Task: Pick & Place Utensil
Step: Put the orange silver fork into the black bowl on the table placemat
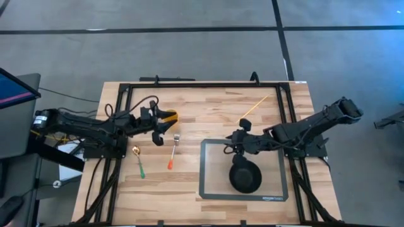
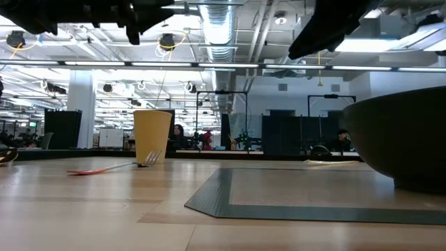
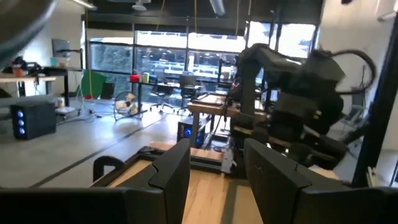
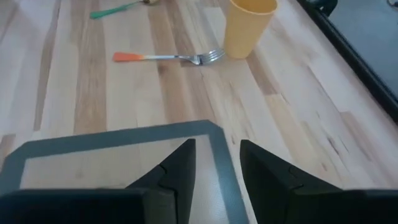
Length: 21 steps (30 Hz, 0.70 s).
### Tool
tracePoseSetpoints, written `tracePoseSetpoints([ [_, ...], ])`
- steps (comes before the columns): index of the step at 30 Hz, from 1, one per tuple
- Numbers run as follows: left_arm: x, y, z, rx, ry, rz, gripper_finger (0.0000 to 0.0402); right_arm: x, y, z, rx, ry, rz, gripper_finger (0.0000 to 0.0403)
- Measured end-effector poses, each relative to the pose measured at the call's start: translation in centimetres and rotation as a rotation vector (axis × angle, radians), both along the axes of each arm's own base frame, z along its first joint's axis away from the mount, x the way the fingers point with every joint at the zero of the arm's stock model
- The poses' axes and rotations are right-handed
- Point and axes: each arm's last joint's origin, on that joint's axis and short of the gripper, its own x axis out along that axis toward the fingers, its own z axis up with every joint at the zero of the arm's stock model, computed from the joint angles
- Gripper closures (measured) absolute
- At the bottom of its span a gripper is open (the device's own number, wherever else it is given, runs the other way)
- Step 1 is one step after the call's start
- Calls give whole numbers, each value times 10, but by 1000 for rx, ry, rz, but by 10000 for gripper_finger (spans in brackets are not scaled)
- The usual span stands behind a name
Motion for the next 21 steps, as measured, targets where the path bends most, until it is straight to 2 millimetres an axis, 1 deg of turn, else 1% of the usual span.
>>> tracePoseSetpoints([
  [3,3,-10,1,24,30,33,250,2,-4,-1,-6,7,-12,284],
  [7,14,-24,3,54,99,70,250,2,-8,-2,-8,12,-27,284],
  [13,43,-47,5,79,215,104,250,1,-13,-4,-24,44,-37,284],
  [18,69,-67,-2,142,380,193,250,3,-18,-3,-47,51,-37,284],
  [21,79,-76,-4,153,422,235,250,3,-21,-3,-46,51,-50,284],
])
